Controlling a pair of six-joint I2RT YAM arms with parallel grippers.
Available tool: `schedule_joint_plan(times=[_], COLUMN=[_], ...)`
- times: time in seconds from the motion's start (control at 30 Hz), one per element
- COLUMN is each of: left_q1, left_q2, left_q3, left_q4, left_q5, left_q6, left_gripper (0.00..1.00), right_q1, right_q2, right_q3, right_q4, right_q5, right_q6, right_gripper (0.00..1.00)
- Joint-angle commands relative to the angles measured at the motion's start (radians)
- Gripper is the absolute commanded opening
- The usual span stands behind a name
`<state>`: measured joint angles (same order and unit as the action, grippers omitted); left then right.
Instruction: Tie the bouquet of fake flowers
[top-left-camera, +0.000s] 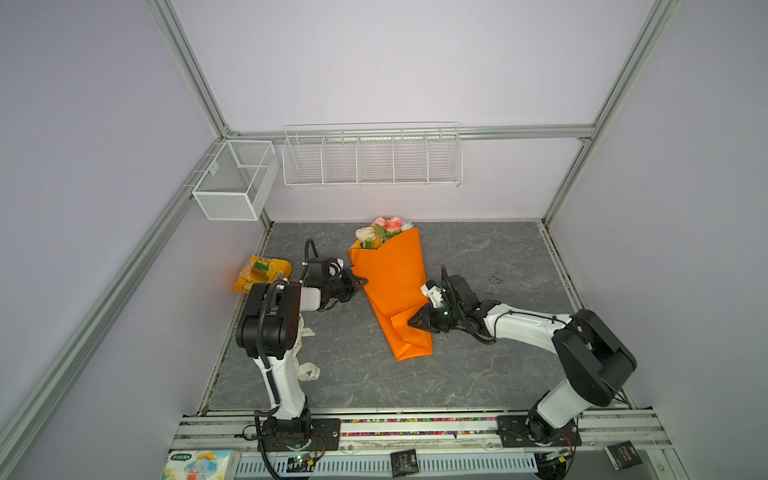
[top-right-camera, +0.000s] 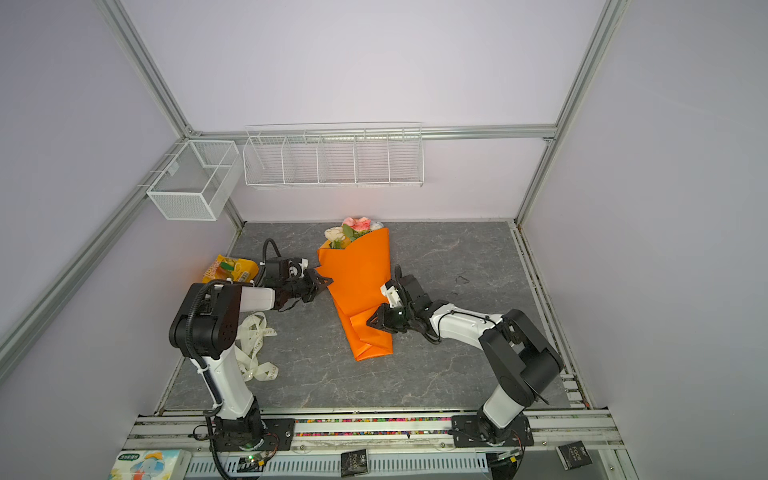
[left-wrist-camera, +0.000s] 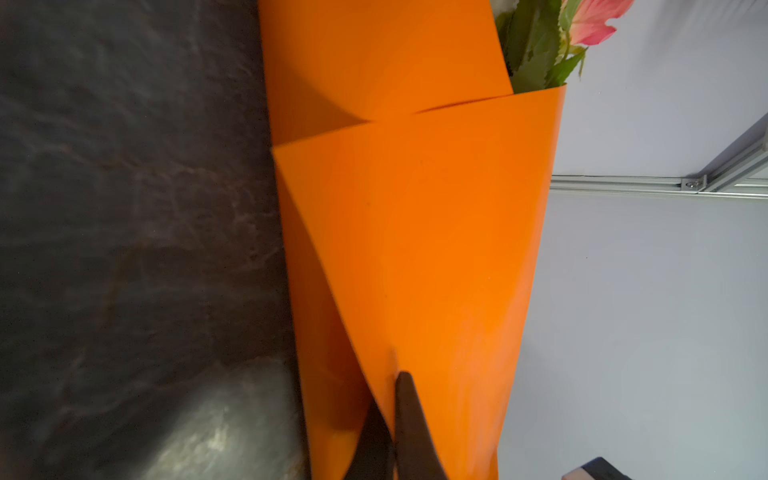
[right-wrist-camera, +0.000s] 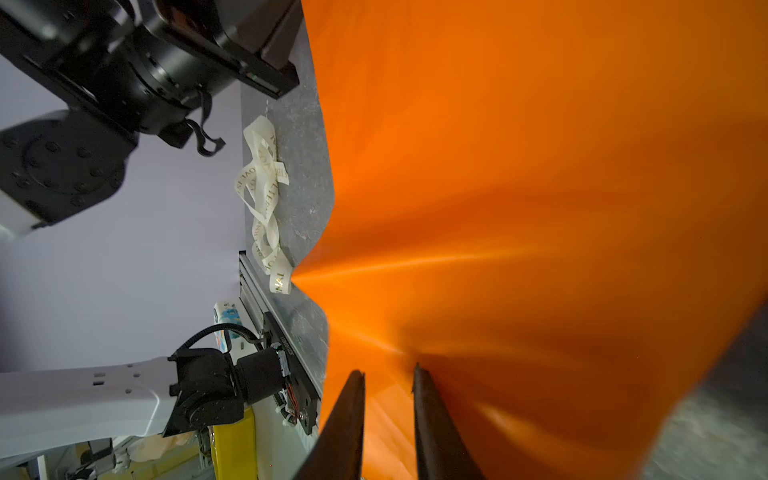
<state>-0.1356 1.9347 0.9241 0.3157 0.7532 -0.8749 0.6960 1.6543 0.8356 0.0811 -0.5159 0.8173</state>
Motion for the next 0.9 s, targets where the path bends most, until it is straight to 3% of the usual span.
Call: schedule_joint_plan(times=[0.0,0.1,0.4,0.53,0.67,0.73,0.87], left_q1=[0.011,0.014,0.027,0.027,0.027,0.027,0.027], left_q2=[0.008,0.007,0.009,0.015,0.008,0.001,-0.005], left_q3=[0.034,0.044,0.06,0.058,0.063,0.062,0.068], left_q4=[-0.051,-0.088,-0.16,-0.15,-0.165,-0.174,-0.197], left_q5=[0.008,0.005,0.01,0.014,0.013,0.01,0.006], left_q6=[0.048,0.068,0.114,0.108,0.116,0.121,0.139], left_gripper=[0.0,0.0,0.0,0.0,0.0,0.0,0.0], right_q1=[0.027,0.038,0.028,0.022,0.026,0.026,0.024], right_q2=[0.053,0.058,-0.095,-0.15,-0.13,-0.135,-0.086], right_q3=[-0.066,-0.124,-0.066,-0.093,-0.166,-0.188,-0.201], right_q4=[0.094,0.16,0.007,-0.021,0.091,0.103,0.099], right_q5=[-0.027,-0.015,-0.046,-0.053,-0.103,-0.076,-0.072], right_q6=[0.042,0.071,0.001,-0.02,0.026,0.029,0.009], right_gripper=[0.23,0.23,0.31,0.29,0.21,0.18,0.17])
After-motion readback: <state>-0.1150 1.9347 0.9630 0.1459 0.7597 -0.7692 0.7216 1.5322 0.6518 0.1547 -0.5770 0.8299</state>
